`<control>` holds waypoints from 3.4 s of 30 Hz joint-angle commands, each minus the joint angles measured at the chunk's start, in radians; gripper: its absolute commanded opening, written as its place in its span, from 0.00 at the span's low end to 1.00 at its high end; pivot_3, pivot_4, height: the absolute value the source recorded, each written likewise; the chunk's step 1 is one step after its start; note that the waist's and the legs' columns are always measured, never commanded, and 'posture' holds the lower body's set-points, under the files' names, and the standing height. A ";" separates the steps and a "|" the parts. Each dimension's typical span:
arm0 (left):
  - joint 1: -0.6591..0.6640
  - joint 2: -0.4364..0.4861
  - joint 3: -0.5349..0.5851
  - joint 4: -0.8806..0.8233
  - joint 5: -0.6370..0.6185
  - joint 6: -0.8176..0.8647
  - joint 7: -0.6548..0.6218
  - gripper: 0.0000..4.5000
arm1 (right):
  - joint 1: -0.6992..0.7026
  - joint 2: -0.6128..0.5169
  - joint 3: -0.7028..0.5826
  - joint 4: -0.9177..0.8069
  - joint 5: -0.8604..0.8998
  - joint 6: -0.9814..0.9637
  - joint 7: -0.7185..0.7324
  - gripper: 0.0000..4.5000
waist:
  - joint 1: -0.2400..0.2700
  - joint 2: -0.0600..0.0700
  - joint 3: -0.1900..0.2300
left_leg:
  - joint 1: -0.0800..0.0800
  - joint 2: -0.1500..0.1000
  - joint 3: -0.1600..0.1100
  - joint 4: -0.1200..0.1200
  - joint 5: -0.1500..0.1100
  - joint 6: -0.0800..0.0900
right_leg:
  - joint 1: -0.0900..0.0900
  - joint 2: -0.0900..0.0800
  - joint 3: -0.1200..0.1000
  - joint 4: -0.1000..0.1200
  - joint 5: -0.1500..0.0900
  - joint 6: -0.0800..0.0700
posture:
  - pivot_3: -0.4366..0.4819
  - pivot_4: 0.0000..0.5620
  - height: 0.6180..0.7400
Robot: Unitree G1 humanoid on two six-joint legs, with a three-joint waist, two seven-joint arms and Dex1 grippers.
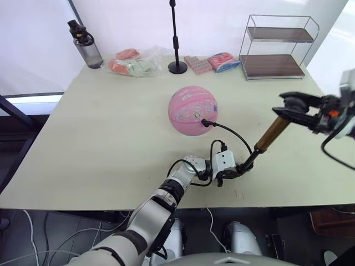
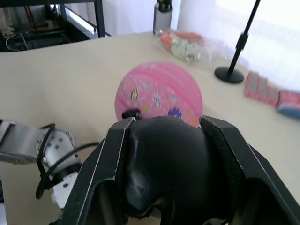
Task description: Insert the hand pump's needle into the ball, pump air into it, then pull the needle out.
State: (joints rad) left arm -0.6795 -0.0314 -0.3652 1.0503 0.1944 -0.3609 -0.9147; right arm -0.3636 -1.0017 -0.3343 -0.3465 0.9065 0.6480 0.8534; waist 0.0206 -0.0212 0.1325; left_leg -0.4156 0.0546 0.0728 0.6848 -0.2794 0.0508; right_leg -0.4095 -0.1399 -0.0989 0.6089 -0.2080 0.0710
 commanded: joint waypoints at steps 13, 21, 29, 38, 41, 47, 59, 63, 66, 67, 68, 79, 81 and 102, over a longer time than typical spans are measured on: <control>0.068 0.039 -0.064 0.113 0.080 0.072 -0.009 0.23 | 0.155 0.105 0.017 -0.108 -0.105 -0.016 -0.093 0.40 | 0.002 -0.012 -0.007 | 0.000 0.000 0.000 -0.001 0.000 0.000 | -0.001 0.001 0.000 0.000 0.001 -0.001 | 0.48 0.27 0.93; 0.070 0.037 -0.063 0.114 0.080 0.077 -0.004 0.23 | 0.354 0.340 0.275 0.006 -0.415 -0.283 -0.154 0.40 | -0.009 -0.013 -0.021 | 0.007 0.004 0.000 -0.002 0.000 -0.001 | 0.005 0.002 -0.001 0.000 -0.001 0.001 | 0.48 0.27 0.93; 0.065 0.033 -0.055 0.108 0.069 0.082 -0.012 0.23 | 0.393 0.426 0.368 0.190 -0.576 -0.471 -0.148 0.40 | -0.009 -0.013 -0.022 | 0.017 0.008 0.002 -0.004 -0.003 -0.005 | 0.012 0.002 0.000 0.000 -0.001 0.001 | 0.48 0.27 0.93; 0.068 0.019 0.003 0.064 0.002 0.082 -0.019 0.54 | 0.379 0.446 0.386 0.197 -0.605 -0.505 -0.163 0.40 | -0.007 -0.010 -0.023 | 0.018 0.009 0.003 -0.004 -0.004 -0.006 | 0.012 0.002 -0.001 0.000 -0.001 0.001 | 0.48 0.27 0.93; 0.087 0.024 0.019 0.000 -0.033 0.055 -0.058 0.86 | 0.360 0.442 0.382 0.183 -0.607 -0.502 -0.165 0.40 | -0.006 -0.010 -0.021 | 0.017 0.009 0.003 -0.004 -0.004 -0.006 | 0.012 0.000 -0.001 0.000 -0.001 0.001 | 0.48 0.27 0.93; 0.158 0.087 0.042 -0.242 -0.112 0.062 -0.141 0.98 | 0.322 0.437 0.385 0.157 -0.613 -0.503 -0.165 0.40 | -0.009 0.000 -0.008 | 0.017 0.009 0.004 -0.004 -0.004 -0.007 | 0.009 -0.001 -0.001 -0.001 -0.001 0.001 | 0.48 0.27 0.93; 0.405 0.394 0.134 -0.968 -0.355 0.352 -0.266 0.98 | 0.258 0.408 0.369 0.112 -0.606 -0.446 -0.162 0.40 | -0.005 0.012 0.007 | 0.001 0.003 0.003 -0.001 -0.002 -0.004 | -0.006 0.000 -0.002 0.001 0.004 -0.006 | 0.48 0.27 0.93; 0.428 0.489 0.223 -1.100 -0.483 0.447 -0.298 0.98 | 0.216 0.372 0.366 0.098 -0.628 -0.437 -0.159 0.40 | -0.005 0.015 0.011 | 0.001 0.003 0.003 0.000 -0.002 -0.004 | -0.006 0.000 -0.002 0.001 0.001 -0.002 | 0.48 0.27 0.93; 0.437 0.553 0.255 -1.173 -0.557 0.513 -0.330 0.98 | 0.193 0.349 0.365 0.089 -0.654 -0.443 -0.169 0.40 | -0.004 0.017 0.015 | 0.000 0.003 0.003 -0.001 -0.002 -0.004 | -0.006 0.000 -0.002 0.001 0.001 -0.002 | 0.48 0.27 0.93; 0.436 0.579 0.272 -1.204 -0.587 0.539 -0.341 0.98 | 0.185 0.332 0.366 0.083 -0.671 -0.454 -0.163 0.40 | -0.004 0.017 0.017 | 0.000 0.002 0.003 -0.001 -0.002 -0.004 | -0.006 0.000 -0.002 0.001 0.001 -0.002 | 0.48 0.27 0.93; 0.434 0.597 0.286 -1.230 -0.613 0.560 -0.344 0.98 | 0.179 0.319 0.362 0.075 -0.677 -0.462 -0.155 0.40 | -0.003 0.017 0.018 | 0.000 0.002 0.003 -0.001 -0.002 -0.004 | -0.006 0.000 -0.002 0.001 0.001 -0.002 | 0.48 0.27 0.93; 0.410 0.635 0.303 -1.295 -0.676 0.614 -0.312 0.98 | 0.057 0.212 0.414 0.195 -0.928 -0.683 -0.159 0.40 | -0.006 0.017 0.035 | -0.002 0.001 0.009 -0.001 0.002 -0.011 | -0.006 0.001 0.000 0.001 0.003 0.004 | 0.48 0.27 0.93; 0.404 0.635 0.300 -1.300 -0.678 0.620 -0.306 0.98 | 0.047 0.210 0.432 0.244 -0.994 -0.760 -0.180 0.40 | -0.006 0.016 0.036 | -0.002 0.001 0.009 -0.002 0.003 -0.012 | -0.006 0.002 0.000 0.002 0.003 0.005 | 0.48 0.27 0.93; 0.369 0.636 0.298 -1.339 -0.696 0.665 -0.258 1.00 | 0.162 0.159 0.476 0.371 -1.064 -1.215 -0.178 0.99 | -0.007 0.014 0.039 | 0.000 0.001 0.007 -0.001 0.007 -0.019 | -0.006 0.003 0.000 0.011 0.001 0.007 | 0.48 0.27 0.93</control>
State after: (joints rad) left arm -0.2977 0.5973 -0.0883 -0.2474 -0.4761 0.3001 -1.1822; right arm -0.2362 -0.8277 0.2061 0.0610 -0.2501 -0.5728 0.6688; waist 0.0138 -0.0076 0.1710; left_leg -0.4152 0.0555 0.0790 0.6842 -0.2718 0.0312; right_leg -0.4157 -0.1371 -0.0991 0.6204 -0.2071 0.0778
